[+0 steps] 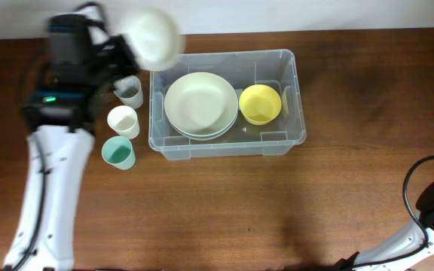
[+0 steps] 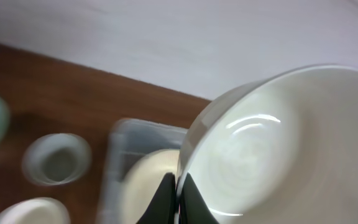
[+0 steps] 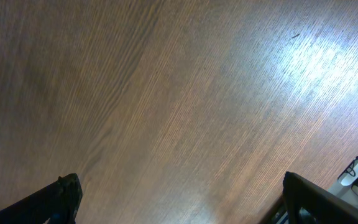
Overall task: Pack container
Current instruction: 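Lift the white bowl with the left gripper over the bin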
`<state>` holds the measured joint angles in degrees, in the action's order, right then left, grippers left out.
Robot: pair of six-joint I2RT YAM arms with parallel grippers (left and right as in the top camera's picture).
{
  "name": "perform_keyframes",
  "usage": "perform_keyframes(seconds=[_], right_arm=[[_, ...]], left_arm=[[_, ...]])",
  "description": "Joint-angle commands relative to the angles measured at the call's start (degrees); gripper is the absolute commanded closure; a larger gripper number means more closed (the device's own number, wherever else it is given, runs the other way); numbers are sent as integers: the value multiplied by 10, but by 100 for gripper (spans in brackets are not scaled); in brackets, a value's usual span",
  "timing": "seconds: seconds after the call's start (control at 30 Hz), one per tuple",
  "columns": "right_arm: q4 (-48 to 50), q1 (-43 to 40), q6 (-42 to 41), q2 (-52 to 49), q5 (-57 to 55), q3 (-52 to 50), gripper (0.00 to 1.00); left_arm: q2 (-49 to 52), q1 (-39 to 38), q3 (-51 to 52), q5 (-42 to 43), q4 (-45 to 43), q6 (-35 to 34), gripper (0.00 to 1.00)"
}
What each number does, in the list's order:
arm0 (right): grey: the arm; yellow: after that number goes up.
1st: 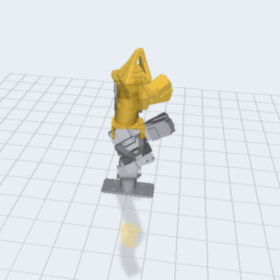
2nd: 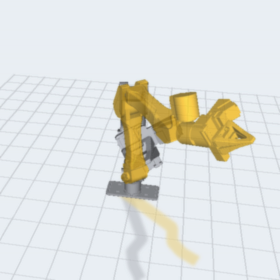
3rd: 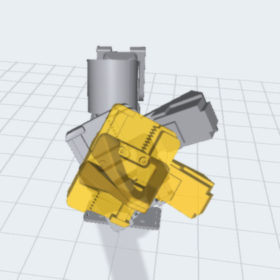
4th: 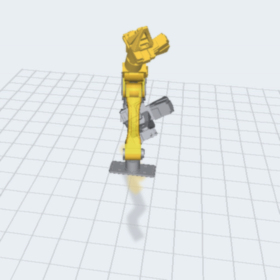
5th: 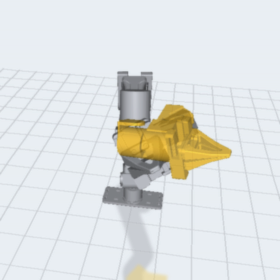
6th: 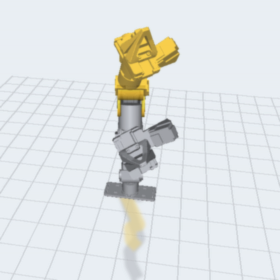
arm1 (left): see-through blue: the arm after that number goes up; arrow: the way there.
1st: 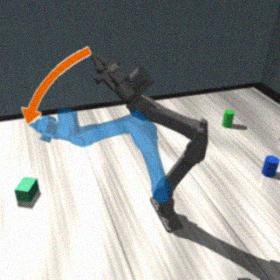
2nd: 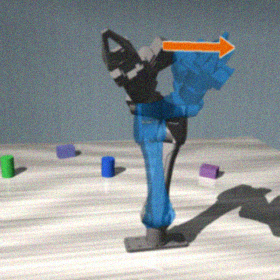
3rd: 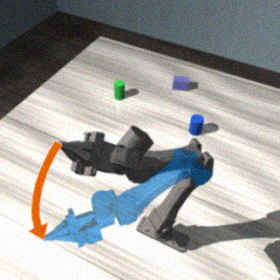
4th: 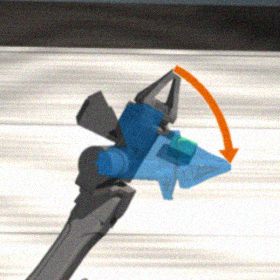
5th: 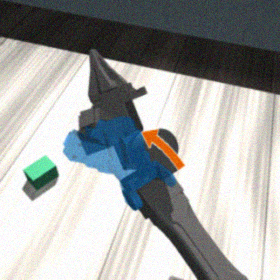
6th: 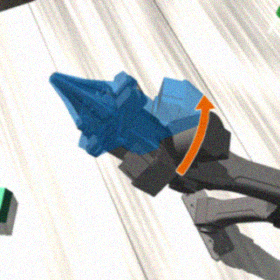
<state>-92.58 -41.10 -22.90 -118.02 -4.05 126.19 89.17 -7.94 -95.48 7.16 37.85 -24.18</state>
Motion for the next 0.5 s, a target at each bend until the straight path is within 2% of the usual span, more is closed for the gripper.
perform_keyframes(seconds=[0.0, 0.2, 0.47], right_arm=[[0, 2, 0, 4, -5, -3, 1], [0, 2, 0, 4, -5, -3, 1], [0, 2, 0, 4, -5, -3, 1]], left_arm=[[39, -56, -7, 10, -16, 20, 99], [126, -136, -7, 10, -57, 20, 99], [203, -202, -7, 10, -130, 28, 100]])
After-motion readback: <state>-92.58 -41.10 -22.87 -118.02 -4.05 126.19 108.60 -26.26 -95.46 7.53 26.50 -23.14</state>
